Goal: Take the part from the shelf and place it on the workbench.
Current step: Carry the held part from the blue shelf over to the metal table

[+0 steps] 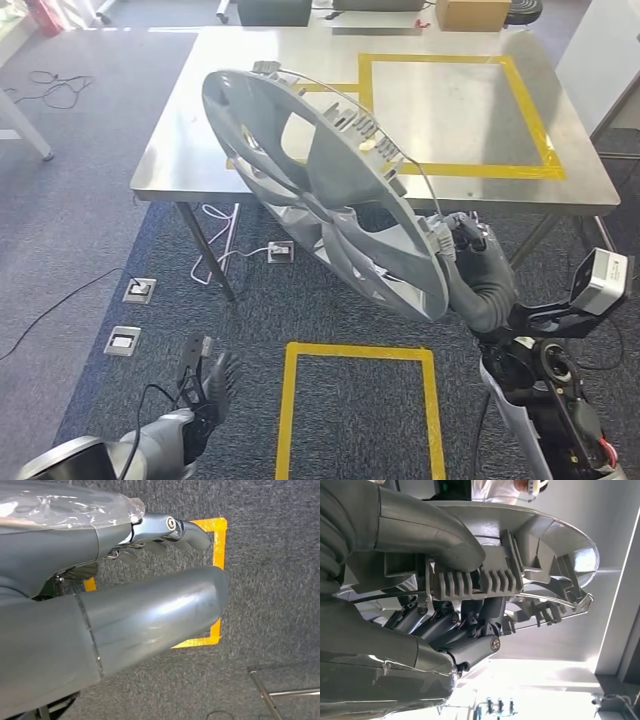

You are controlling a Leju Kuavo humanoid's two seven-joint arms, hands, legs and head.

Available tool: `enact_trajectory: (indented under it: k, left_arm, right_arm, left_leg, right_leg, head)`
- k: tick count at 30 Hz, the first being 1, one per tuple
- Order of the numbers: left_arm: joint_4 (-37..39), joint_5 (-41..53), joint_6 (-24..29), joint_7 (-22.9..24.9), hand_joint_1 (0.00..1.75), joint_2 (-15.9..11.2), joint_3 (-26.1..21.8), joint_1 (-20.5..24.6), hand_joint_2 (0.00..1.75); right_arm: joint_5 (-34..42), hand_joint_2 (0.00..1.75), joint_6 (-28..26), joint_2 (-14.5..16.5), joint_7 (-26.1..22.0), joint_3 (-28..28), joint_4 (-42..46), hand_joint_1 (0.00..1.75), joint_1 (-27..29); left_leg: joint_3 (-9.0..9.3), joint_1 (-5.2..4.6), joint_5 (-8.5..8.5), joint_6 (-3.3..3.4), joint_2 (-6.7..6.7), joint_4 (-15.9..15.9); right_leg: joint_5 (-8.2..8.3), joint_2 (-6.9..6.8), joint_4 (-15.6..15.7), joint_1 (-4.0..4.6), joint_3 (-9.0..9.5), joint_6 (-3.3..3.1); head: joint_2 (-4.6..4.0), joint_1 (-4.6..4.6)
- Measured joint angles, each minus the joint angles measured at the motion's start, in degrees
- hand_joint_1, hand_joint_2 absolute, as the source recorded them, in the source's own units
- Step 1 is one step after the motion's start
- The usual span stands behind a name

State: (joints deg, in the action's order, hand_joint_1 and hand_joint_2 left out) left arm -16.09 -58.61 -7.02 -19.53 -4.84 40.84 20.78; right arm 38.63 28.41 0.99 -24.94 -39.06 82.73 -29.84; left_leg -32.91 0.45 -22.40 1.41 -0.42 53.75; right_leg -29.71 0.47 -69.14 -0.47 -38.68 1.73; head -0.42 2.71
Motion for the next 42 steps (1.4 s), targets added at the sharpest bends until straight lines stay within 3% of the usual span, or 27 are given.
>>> enact_trajectory:
  k: [2, 3, 4, 8, 10, 12, 13, 14, 15, 17, 19, 22, 24, 25, 28, 29, 30, 32, 34, 37, 39, 40, 42]
  left_arm:
    - [0.00, 0.14, 0.00, 0.15, 0.00, 0.23, 0.07, 0.06, 0.00]
    - [0.00, 0.25, 0.00, 0.25, 0.00, 0.32, 0.11, 0.18, 0.00]
    - [0.01, 0.34, 0.00, 0.34, 0.00, 0.40, 0.14, 0.31, 0.00]
    - [0.00, 0.58, -0.02, 0.51, 0.00, 0.68, 0.21, 0.59, 0.00]
    - [0.00, 0.61, -0.02, 0.52, 0.00, 0.82, 0.21, 0.79, 0.00]
    - [0.00, 0.61, -0.02, 0.54, 0.00, 0.86, 0.22, 0.78, 0.00]
    - [0.00, 0.60, -0.02, 0.55, 0.00, 0.86, 0.25, 0.69, 0.00]
    - [0.00, 0.61, -0.02, 0.56, 0.00, 0.86, 0.28, 0.61, 0.00]
    - [0.00, 0.61, -0.01, 0.57, 0.00, 0.86, 0.31, 0.57, 0.00]
    - [0.00, 0.61, -0.01, 0.58, 0.00, 0.85, 0.37, 0.63, 0.00]
    - [0.00, 0.62, 0.00, 0.68, 0.00, 0.79, 0.44, 0.83, 0.00]
    - [0.00, 0.69, 0.00, 0.88, 0.00, 0.80, 0.55, 0.96, 0.00]
    - [0.00, 0.73, 0.00, 0.96, 0.00, 0.91, 0.59, 1.02, 0.00]
    - [0.00, 0.73, 0.00, 1.01, 0.00, 0.96, 0.60, 1.07, 0.00]
    - [0.00, 0.67, 0.00, 1.21, 0.00, 1.09, 0.61, 1.07, 0.00]
    - [0.00, 0.61, 0.00, 1.26, 0.00, 1.13, 0.61, 1.00, 0.00]
    - [0.00, 0.53, 0.00, 1.29, 0.00, 1.16, 0.61, 0.95, 0.00]
    - [0.01, 0.30, 0.00, 1.29, 0.00, 1.20, 0.61, 0.91, 0.00]
    - [0.02, 0.10, 0.01, 1.27, 0.00, 1.19, 0.62, 1.03, 0.00]
    - [0.01, 0.02, 0.02, 1.24, 0.00, 1.16, 0.62, 1.13, 0.00]
    - [0.01, -0.03, 0.02, 1.20, 0.00, 1.19, 0.62, 1.20, 0.00]
    - [0.00, -0.06, 0.02, 1.18, 0.00, 1.20, 0.62, 1.28, 0.00]
    - [0.01, -0.16, 0.02, 1.15, 0.00, 1.18, 0.62, 1.30, 0.00]
  right_arm:
    - [-0.06, 1.75, -0.54, -0.33, 0.24, 0.13, 0.35, 1.75, 0.07]
    - [-0.11, 1.75, -0.96, -0.47, 0.35, 0.22, 0.55, 1.75, -0.03]
    - [-0.17, 1.75, -1.55, -0.59, 0.49, 0.33, 0.82, 1.75, -0.11]
    - [-0.44, 1.75, -3.78, -1.00, 1.08, 0.88, 1.92, 1.75, -0.39]
    - [-0.55, 1.75, -4.43, -1.22, 1.26, 1.16, 2.31, 1.75, -0.69]
    - [-0.57, 1.75, -4.63, -1.42, 1.26, 1.34, 2.54, 1.75, -0.86]
    - [-0.57, 1.75, -4.72, -1.50, 1.26, 1.37, 2.66, 1.75, -0.85]
    - [-0.57, 1.75, -4.83, -1.61, 1.26, 1.39, 2.77, 1.75, -0.85]
    - [-0.57, 1.75, -5.01, -1.73, 1.28, 1.42, 2.88, 1.75, -0.85]
    - [-0.58, 1.75, -5.40, -2.03, 1.35, 1.47, 3.09, 1.75, -0.86]
    - [-0.58, 1.75, -5.81, -2.39, 1.38, 1.58, 3.43, 1.75, -0.87]
    - [-0.61, 1.75, -6.54, -2.95, 1.44, 2.01, 4.24, 1.75, -0.90]
    - [-0.65, 1.75, -6.79, -3.40, 1.50, 2.28, 4.81, 1.75, -1.01]
    - [-0.66, 1.75, -6.87, -3.64, 1.52, 2.38, 5.06, 1.75, -1.06]
    - [-0.66, 1.75, -7.11, -4.29, 1.49, 2.49, 5.56, 1.75, -0.85]
    - [-0.66, 1.75, -7.22, -4.51, 1.49, 2.51, 5.68, 1.75, -0.71]
    - [-0.66, 1.75, -7.33, -4.72, 1.50, 2.55, 5.78, 1.75, -0.60]
    - [-0.66, 1.75, -7.56, -5.05, 1.48, 2.70, 5.86, 1.75, -0.54]
    - [-0.61, 1.75, -7.74, -5.26, 1.36, 2.92, 5.90, 1.75, -0.64]
    - [-0.56, 1.75, -7.79, -5.41, 1.17, 3.20, 6.21, 1.75, -0.80]
    - [-0.56, 1.75, -7.79, -5.48, 1.05, 3.40, 6.39, 1.75, -0.96]
    - [-0.57, 1.75, -7.77, -5.50, 0.97, 3.50, 6.44, 1.75, -1.04]
    - [-0.60, 1.75, -7.56, -5.52, 0.73, 3.66, 6.44, 1.75, -1.18]
  left_leg:
    - [1.23, 0.08, -0.88, -0.42, -0.07, 0.04]
    - [1.51, 0.08, -1.23, -0.69, -0.09, 0.11]
    - [1.57, 0.05, -1.51, -1.01, -0.07, 0.15]
    - [1.35, 0.02, -2.47, -2.18, 0.06, 1.89]
    - [-1.60, 0.12, -4.51, -2.53, 0.12, 7.24]
    - [-6.96, 0.10, -7.11, -2.67, 0.12, 15.50]
    - [-9.12, 0.08, -7.55, -2.59, 0.12, 18.14]
    - [-10.27, 0.04, -6.87, -2.39, 0.12, 18.68]
    - [-10.13, -0.05, -4.98, -2.07, 0.12, 16.77]
    - [-7.34, -0.53, 0.50, -1.13, 0.19, 8.33]
    - [-4.77, -1.10, 2.72, -0.39, 0.25, 1.47]
    - [-3.35, -1.07, 2.25, 0.10, 0.10, -0.58]
    - [-2.19, -0.79, 2.08, 0.51, 0.08, -0.94]
    - [-1.67, -0.69, 1.89, 0.67, 0.06, -1.02]
    - [-0.58, -0.66, 0.87, 0.77, 0.05, -0.99]
    - [-0.08, -0.62, 0.46, 0.69, 0.04, -0.98]
    - [0.54, -0.56, 0.01, 0.57, 0.01, -0.95]
    - [1.90, -0.44, -1.00, 0.20, -0.06, -0.90]
    - [2.57, -0.46, -1.80, -0.34, -0.15, -0.75]
    - [2.60, -0.63, -2.42, -1.29, -0.17, -0.23]
    - [1.79, -0.53, -3.26, -1.92, -0.08, 1.97]
    - [0.29, -0.43, -4.14, -2.22, -0.02, 4.62]
    - [-4.72, -0.36, -6.55, -2.51, 0.04, 12.25]
  right_leg:
    - [5.36, -0.07, 8.07, -0.25, 2.60, 0.14]
    - [6.48, -0.15, 11.51, -0.15, 3.70, -0.01]
    - [7.02, -0.18, 13.47, -0.01, 4.46, -0.42]
    - [6.64, -0.08, 14.70, 0.16, 6.09, -2.44]
    - [6.50, -0.01, 15.02, 0.09, 6.85, -2.95]
    - [6.06, 0.08, 15.05, 0.27, 7.16, -3.38]
    - [5.79, 0.17, 15.05, 0.39, 7.39, -3.50]
    - [5.47, 0.27, 15.05, 0.50, 7.74, -3.57]
    - [5.11, 0.35, 15.05, 0.58, 8.21, -3.58]
    - [4.28, 0.42, 15.08, 0.66, 9.28, -3.45]
    - [3.50, 0.52, 15.14, 0.78, 9.76, -3.02]
    - [2.81, 0.48, 14.86, 0.97, 10.20, -2.05]
    - [1.33, 0.27, 12.48, 0.93, 9.56, -1.41]
    - [-0.05, 0.18, 9.41, 0.83, 8.06, -1.12]
    - [-3.93, 0.11, -2.01, 0.45, 1.32, -0.42]
    - [-3.72, 0.08, -3.04, 0.27, 0.09, -0.24]
    - [-2.14, 0.04, -1.67, 0.09, -0.01, -0.12]
    - [3.84, -0.04, 6.24, -0.24, 2.24, 0.04]
    - [6.85, -0.12, 13.06, -0.14, 4.42, -0.26]
    - [6.89, -0.21, 14.98, 0.05, 5.61, -1.83]
    - [6.86, -0.18, 15.21, -0.05, 6.29, -2.52]
    - [6.77, -0.14, 15.30, -0.09, 6.61, -2.76]
    - [6.36, -0.09, 15.31, 0.03, 6.88, -3.15]
  head:
    - [0.00, -0.08]
    - [0.00, -0.21]
    - [0.00, -0.26]
    - [0.00, 0.30]
    - [0.00, 0.61]
    - [0.00, 0.97]
    - [0.00, 1.12]
    - [0.00, 1.22]
    - [0.00, 1.32]
    - [0.00, 1.39]
    - [0.00, 1.37]
    - [0.00, 1.27]
    - [0.00, 0.96]
    - [0.00, 0.76]
    - [0.00, 0.44]
    - [0.00, 0.40]
    - [0.00, 0.34]
    - [0.00, 0.17]
    - [0.00, -0.09]
    - [0.00, 0.12]
    - [0.00, 0.36]
    - [0.00, 0.51]
    - [0.00, 0.77]
